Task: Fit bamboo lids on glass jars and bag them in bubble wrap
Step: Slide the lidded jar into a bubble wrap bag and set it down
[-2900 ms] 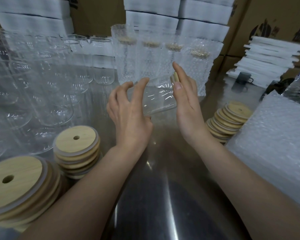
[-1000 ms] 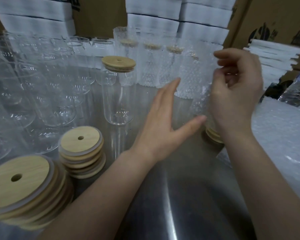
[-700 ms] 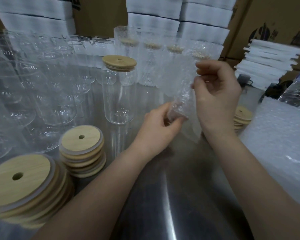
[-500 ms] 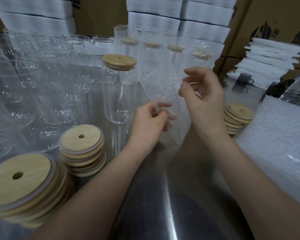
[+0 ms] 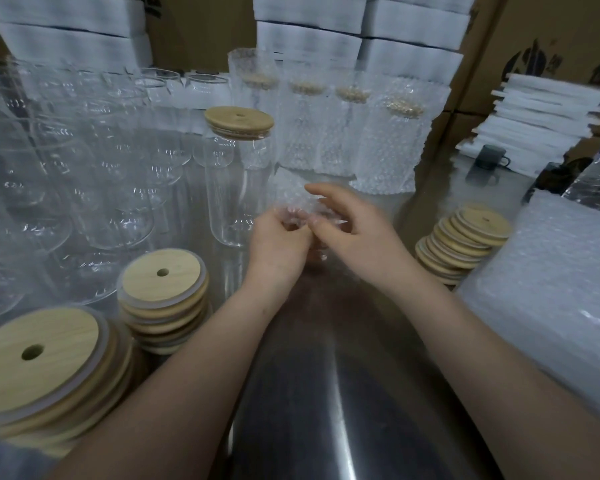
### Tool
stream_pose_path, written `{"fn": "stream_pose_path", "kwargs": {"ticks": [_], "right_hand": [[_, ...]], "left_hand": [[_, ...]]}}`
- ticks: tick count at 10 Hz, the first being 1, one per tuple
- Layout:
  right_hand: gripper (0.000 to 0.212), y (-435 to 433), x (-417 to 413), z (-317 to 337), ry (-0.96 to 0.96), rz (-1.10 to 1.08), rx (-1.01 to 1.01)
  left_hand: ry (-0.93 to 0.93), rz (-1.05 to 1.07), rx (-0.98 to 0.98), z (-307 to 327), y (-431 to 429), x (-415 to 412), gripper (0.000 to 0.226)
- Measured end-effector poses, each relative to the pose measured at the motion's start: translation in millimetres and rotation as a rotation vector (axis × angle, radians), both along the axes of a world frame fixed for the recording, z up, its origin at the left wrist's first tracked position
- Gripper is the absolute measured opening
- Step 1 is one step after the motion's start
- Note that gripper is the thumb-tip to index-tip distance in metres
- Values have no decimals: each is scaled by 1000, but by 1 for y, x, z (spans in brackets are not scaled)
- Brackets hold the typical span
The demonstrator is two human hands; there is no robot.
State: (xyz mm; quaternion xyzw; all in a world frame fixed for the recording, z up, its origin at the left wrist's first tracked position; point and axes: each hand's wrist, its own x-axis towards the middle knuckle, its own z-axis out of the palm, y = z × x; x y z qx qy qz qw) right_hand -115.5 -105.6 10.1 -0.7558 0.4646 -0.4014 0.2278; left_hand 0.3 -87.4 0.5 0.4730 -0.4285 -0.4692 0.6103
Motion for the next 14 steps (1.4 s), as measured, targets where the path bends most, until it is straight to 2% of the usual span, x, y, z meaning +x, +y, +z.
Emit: {"fn": "stream_pose_path", "kwargs": {"ticks": [1, 2, 3, 4, 5, 6, 7, 8, 9, 10, 11, 12, 13, 14], "right_hand": [[38, 0, 1, -2, 54, -49, -116], [37, -3, -1, -2, 115, -167, -260], [38, -5, -4, 4, 146, -249, -388], [38, -9, -5, 12, 152, -307, -503], [35, -12, -1, 22, 132, -319, -513], [39, -10, 5, 34, 126, -297, -425], [52, -4, 19, 49, 63, -186, -265], [65, 2, 45, 61, -108, 50, -138], [87, 2, 70, 62, -159, 123, -58], [107, -4, 86, 55, -14, 66, -80], [99, -12, 95, 47, 62, 5, -129], [83, -13, 93, 45, 19, -37, -188], [77, 0, 85, 47, -84, -21, -303], [73, 16, 74, 55, -365, 10, -384]], "left_hand": [[-18, 45, 9, -1, -2, 1, 11], [-118, 95, 12, -4, -5, 0, 28], [-151, 49, 25, -8, -4, -3, 34], [-230, 59, 50, -9, -5, -4, 52], [-278, 86, 107, -7, -4, -2, 54], [-225, 70, 146, -5, -3, -2, 42], [-97, 62, 199, -4, -5, 1, 33], [-53, 76, 235, -4, -8, 4, 24], [-91, 79, 230, -4, -10, 6, 17], [-137, 68, 206, -5, -6, 8, 29], [-183, 153, 272, 6, -5, 7, 21], [-155, 151, 173, -1, -4, 10, 29], [-278, 154, 91, -4, 0, 10, 38], [-323, 155, 153, -5, -4, 9, 39]]}}
